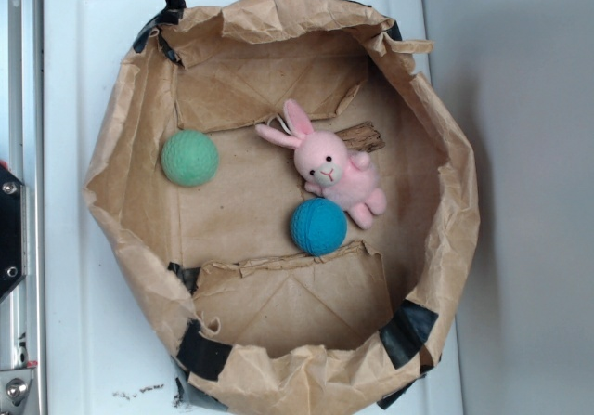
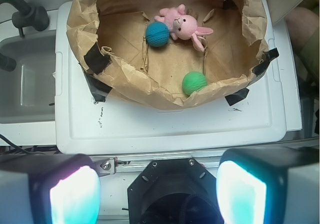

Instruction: Grab the green ball.

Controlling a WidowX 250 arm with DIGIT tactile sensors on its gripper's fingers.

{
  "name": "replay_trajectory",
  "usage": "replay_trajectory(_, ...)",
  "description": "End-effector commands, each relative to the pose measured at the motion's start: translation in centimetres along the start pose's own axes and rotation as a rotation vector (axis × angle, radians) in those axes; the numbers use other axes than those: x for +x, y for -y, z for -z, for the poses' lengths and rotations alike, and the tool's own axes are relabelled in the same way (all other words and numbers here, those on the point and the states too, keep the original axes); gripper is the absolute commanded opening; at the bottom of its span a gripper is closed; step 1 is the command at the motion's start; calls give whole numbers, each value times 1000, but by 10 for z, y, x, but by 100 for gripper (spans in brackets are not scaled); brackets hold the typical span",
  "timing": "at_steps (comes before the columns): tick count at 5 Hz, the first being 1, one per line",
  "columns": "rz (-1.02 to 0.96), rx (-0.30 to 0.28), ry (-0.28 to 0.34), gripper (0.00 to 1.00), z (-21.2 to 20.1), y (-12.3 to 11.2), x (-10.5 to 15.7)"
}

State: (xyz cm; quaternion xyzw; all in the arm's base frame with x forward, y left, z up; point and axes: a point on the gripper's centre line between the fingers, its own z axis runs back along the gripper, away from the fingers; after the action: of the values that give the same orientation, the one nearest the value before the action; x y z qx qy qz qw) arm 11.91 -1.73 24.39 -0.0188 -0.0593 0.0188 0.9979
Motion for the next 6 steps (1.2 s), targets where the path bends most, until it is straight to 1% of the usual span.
replay_trajectory(1,0,0,0,100,0,0,0)
replay_trajectory(2,1,-6,4,100,24,-5,46)
replay_trajectory(3,25,-3,26,100,49,-12,87)
replay_trajectory(4,48,-21,53,100,61,-21,115)
replay_trajectory(5,70,-23,46,100,77,-42,142)
replay_trajectory(6,70,-23,46,100,77,-42,142)
